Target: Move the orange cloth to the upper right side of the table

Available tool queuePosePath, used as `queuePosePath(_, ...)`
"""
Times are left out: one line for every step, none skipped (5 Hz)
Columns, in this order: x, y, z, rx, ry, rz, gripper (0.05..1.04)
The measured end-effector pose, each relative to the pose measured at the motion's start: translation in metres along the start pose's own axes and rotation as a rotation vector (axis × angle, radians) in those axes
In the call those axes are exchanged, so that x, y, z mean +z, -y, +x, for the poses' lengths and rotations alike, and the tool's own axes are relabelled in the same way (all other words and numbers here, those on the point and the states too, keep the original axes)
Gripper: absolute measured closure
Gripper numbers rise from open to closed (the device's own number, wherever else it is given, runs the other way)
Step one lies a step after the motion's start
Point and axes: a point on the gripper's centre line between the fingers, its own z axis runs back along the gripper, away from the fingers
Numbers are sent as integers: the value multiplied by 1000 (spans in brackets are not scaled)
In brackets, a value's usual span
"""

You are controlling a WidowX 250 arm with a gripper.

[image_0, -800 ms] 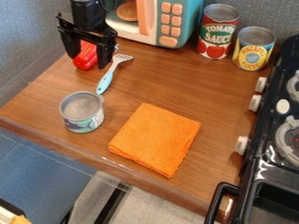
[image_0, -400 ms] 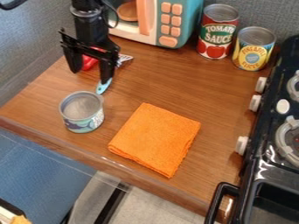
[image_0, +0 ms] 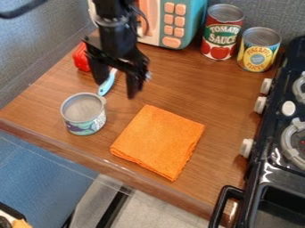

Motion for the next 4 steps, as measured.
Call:
queuePosePath(-18,32,-12,-50,-11,-4,83)
queuePosePath(-47,47,-22,-63,-33,10,83)
queuePosePath(-55,56,-23,-81,-21,28,83)
queuePosePath(-57,53,-20,-83,-19,40,83)
